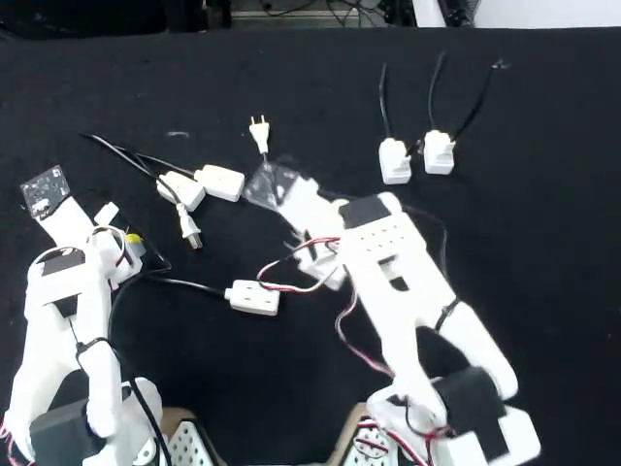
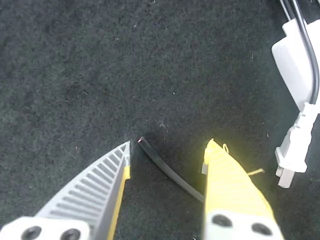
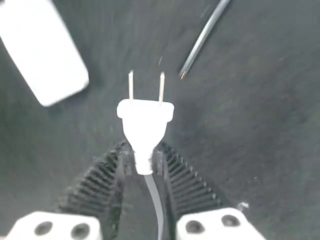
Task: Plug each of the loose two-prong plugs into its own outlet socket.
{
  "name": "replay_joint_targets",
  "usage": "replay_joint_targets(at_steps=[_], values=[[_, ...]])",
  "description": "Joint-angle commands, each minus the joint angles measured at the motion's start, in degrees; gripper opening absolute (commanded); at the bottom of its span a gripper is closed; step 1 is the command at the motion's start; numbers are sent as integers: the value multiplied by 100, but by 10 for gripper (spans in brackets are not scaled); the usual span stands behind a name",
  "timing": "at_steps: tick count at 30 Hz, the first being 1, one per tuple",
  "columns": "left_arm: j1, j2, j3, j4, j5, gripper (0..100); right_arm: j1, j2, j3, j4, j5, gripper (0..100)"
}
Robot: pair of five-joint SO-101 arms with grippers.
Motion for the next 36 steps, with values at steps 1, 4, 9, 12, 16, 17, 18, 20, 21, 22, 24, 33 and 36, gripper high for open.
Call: replay_joint_targets(at_steps=[1, 4, 9, 12, 16, 17, 18, 20, 21, 22, 24, 33, 36], values=[[48, -123, -66, -62, -62, 241, -334, -365, -470, -79, -721, 11], [40, -167, -75, -26, -18, 241, -378, -382, -251, -422, -1055, 11], [48, -167, -215, -18, -18, 241, -448, -374, 479, -1187, -1116, 11], [48, -176, -259, -18, -18, 241, -536, -400, 866, -1618, -1108, 11], [66, -176, -514, 343, -35, 241, -545, -549, 936, -1635, -1160, 11], [119, -176, -576, 510, -53, 241, -536, -646, 945, -1635, -1275, 11], [198, -176, -629, 677, -53, 241, -519, -760, 998, -1626, -1407, 11], [382, -176, -743, 985, -62, 241, -510, -1103, 1200, -1688, -1495, 11], [462, -176, -787, 1073, -62, 241, -536, -1305, 1349, -1749, -1495, 11], [532, -176, -813, 1116, -62, 241, -536, -1525, 1543, -1855, -1486, 11], [629, -176, -813, 1108, -79, 241, -536, -2000, 1982, -2127, -1486, 11], [1218, -176, -1015, 1160, -695, 241, -510, -3319, 3160, -2954, -1521, 11], [1692, -176, -1358, 1345, -703, 241, -501, -3336, 3196, -2954, -1521, 11]])
